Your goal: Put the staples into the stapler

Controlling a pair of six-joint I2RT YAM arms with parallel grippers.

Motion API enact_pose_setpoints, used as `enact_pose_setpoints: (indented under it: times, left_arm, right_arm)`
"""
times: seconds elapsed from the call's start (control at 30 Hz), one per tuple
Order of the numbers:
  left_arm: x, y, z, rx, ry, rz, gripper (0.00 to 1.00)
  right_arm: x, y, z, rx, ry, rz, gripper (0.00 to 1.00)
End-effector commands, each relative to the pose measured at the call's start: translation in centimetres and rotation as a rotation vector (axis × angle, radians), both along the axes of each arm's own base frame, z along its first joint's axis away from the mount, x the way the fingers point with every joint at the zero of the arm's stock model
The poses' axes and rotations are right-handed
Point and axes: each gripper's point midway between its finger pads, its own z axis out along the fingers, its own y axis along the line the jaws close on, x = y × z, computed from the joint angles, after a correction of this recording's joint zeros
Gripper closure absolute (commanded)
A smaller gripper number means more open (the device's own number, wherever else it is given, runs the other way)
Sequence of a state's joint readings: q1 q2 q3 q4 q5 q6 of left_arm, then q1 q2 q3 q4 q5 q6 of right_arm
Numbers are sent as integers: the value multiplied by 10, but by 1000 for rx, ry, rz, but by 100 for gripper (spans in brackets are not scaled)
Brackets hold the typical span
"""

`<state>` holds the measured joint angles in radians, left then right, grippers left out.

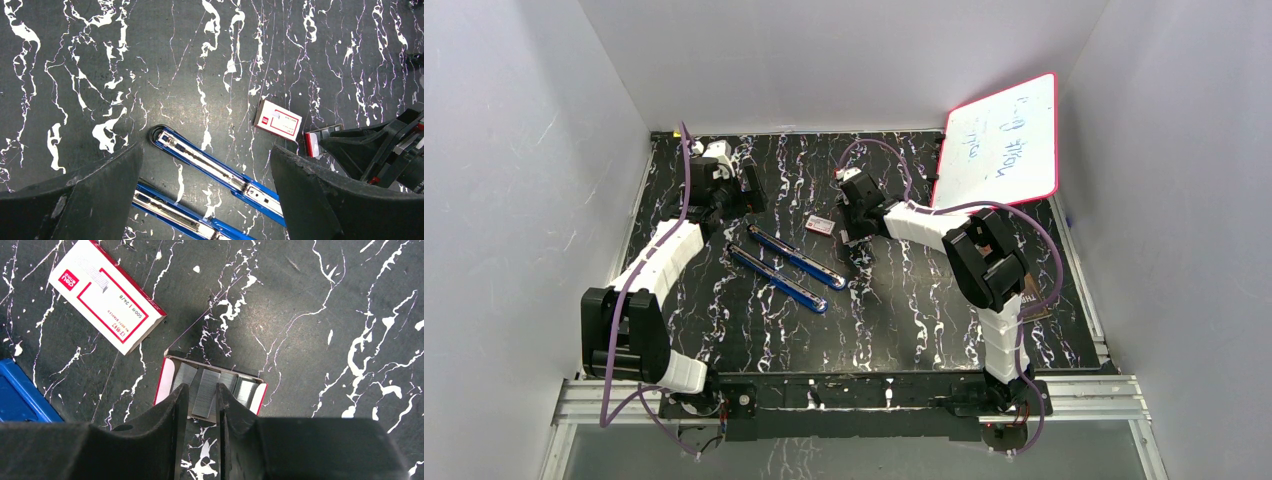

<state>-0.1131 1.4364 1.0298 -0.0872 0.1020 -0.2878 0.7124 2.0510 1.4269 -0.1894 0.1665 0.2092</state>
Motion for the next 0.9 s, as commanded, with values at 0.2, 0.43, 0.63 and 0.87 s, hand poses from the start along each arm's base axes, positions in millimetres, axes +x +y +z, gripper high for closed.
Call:
enact_pose_setpoints:
  times: [0.2, 0.43, 0.63, 0.87]
  left_arm:
    - [5, 0, 12, -4, -18, -7, 3]
    - [5, 0, 15, -1, -27, -5, 3]
    - [5, 1, 14, 0, -25, -4, 3]
    - [5, 0, 13, -2, -23, -6, 3]
  right_arm:
    - [3, 6, 20, 35, -39, -1, 61]
    - [5, 8, 34, 81, -74, -3, 60]
    - [4, 6, 32, 71, -73, -9, 62]
    - [5, 5, 33, 65, -78, -15, 64]
